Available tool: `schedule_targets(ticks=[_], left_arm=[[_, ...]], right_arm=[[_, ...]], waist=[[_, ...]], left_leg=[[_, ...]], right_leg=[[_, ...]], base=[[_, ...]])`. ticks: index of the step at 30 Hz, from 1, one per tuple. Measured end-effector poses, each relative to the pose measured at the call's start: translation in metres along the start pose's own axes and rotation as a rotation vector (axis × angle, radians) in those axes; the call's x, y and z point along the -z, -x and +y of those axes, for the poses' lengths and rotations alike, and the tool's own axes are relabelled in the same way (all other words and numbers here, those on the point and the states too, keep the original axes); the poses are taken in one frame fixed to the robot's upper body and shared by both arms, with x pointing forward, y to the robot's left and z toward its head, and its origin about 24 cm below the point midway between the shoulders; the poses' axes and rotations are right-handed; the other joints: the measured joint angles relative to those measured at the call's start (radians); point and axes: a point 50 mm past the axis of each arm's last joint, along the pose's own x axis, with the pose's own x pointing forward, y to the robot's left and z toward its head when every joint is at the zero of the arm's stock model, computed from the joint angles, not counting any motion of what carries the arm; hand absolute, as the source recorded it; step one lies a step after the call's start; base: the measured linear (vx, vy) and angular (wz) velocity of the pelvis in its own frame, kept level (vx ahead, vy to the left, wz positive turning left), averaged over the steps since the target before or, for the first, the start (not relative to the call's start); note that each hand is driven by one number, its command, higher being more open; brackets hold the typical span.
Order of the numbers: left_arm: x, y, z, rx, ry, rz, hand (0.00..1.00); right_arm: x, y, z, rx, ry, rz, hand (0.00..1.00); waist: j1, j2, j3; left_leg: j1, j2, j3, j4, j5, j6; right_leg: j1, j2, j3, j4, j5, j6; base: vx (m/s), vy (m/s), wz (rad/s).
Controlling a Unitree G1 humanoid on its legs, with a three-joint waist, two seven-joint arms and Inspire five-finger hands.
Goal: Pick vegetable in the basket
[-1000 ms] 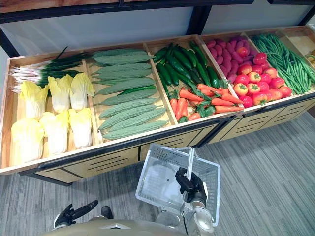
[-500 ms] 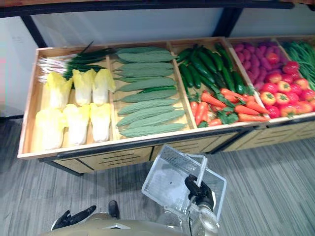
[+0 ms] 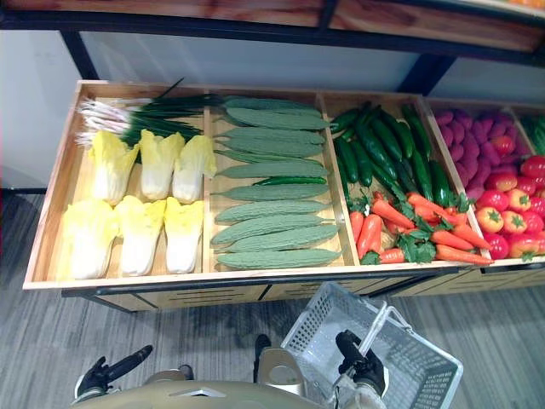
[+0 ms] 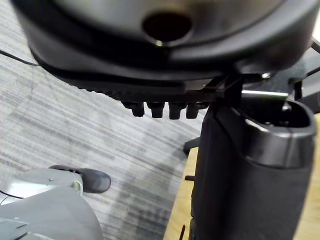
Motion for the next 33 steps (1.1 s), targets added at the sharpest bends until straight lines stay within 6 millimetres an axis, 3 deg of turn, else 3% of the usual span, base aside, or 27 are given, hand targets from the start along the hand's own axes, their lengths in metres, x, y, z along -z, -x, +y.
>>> schedule_targets(ticks=[2,5,10,12,13,15,17,24,28,30,33], left_arm=[[0.001,0.0,-0.003,0.006,0.011,0.003,1.0],[-0.002,-0.001,0.004,-0.03,0.061,-0.001,1.0],[-0.003,-0.002,0.029,-0.121,0.116,-0.004,1.0],[-0.005,-0.002,0.037,-0.163,0.149,-0.007,1.0],[-0.007,-0.002,0.041,-0.19,0.189,-0.012,1.0],[-0.009,-0.002,0.051,-0.261,0.288,-0.023,1.0],[-0.018,0.0,0.067,-0.378,0.479,-0.073,1.0],[-0.04,0.013,0.116,-0.635,0.88,-0.227,1.0],[-0.085,0.027,0.148,-0.744,0.963,-0.41,1.0],[-0.116,0.045,0.173,-0.824,0.96,-0.557,1.0],[-0.161,0.067,0.19,-0.851,0.937,-0.767,1.0]], right_arm=[[0.002,0.0,-0.009,0.044,-0.028,0.013,0.0],[0.007,0.0,-0.018,0.088,-0.05,0.036,0.0],[0.016,0.002,-0.02,0.102,-0.057,0.07,0.0],[0.018,0.002,-0.022,0.113,-0.061,0.079,0.0],[0.019,0.001,-0.022,0.117,-0.063,0.083,0.0],[0.021,0.001,-0.023,0.122,-0.063,0.094,0.0],[0.025,0.002,-0.025,0.14,-0.065,0.108,0.0],[0.029,0.003,-0.032,0.177,-0.096,0.13,0.0],[0.034,0.004,-0.037,0.209,-0.113,0.144,0.0],[0.033,0.004,-0.039,0.219,-0.116,0.135,0.0],[0.033,0.005,-0.04,0.222,-0.116,0.126,0.0]], waist=[[0.0,0.024,-0.004],[0.002,0.029,-0.008],[0.004,-0.009,-0.029],[0.005,-0.01,-0.032],[0.005,-0.017,-0.037],[0.005,-0.004,-0.038],[0.005,-0.002,-0.046],[0.01,0.01,-0.052],[0.037,0.012,-0.055],[0.04,0.016,-0.061],[0.042,0.023,-0.065]], left_leg=[[0.004,0.016,-0.014,-0.019,0.005,-0.012],[0.023,0.019,-0.034,-0.05,0.014,-0.018],[0.03,0.003,-0.032,-0.069,0.02,-0.011],[0.04,-0.004,-0.027,-0.073,0.021,-0.01],[0.045,-0.005,-0.023,-0.074,0.021,-0.01],[0.058,-0.007,-0.012,-0.083,0.021,-0.009],[0.061,-0.008,-0.01,-0.085,0.023,-0.007],[0.062,-0.011,-0.02,-0.095,0.034,-0.004],[0.056,-0.014,-0.036,-0.105,0.044,-0.001],[0.055,-0.016,-0.038,-0.105,0.044,-0.001],[0.054,-0.02,-0.038,-0.105,0.044,0.0]], right_leg=[[0.019,0.013,-0.024,-0.021,0.002,-0.004],[0.053,0.014,-0.046,-0.049,0.003,-0.005],[0.066,0.002,-0.045,-0.086,0.018,0.003],[0.078,-0.003,-0.039,-0.097,0.02,0.006],[0.082,-0.004,-0.037,-0.099,0.022,0.006],[0.085,-0.005,-0.03,-0.1,0.023,0.006],[0.085,-0.005,-0.029,-0.099,0.024,0.005],[0.085,-0.008,-0.036,-0.099,0.027,0.003],[0.086,-0.012,-0.054,-0.099,0.027,0.002],[0.086,-0.014,-0.055,-0.1,0.027,0.002],[0.086,-0.017,-0.053,-0.102,0.029,0.001]], base=[[0.1,-0.097,0.28],[0.06,-0.016,0.23],[0.04,0.049,0.02],[0.03,0.05,-0.03],[0.01,0.046,-0.1],[0.0,0.028,-0.12],[-0.01,0.008,-0.03],[-0.04,-0.006,0.04],[-0.02,-0.006,0.13],[0.0,0.001,0.02],[0.0,0.0,0.0]])
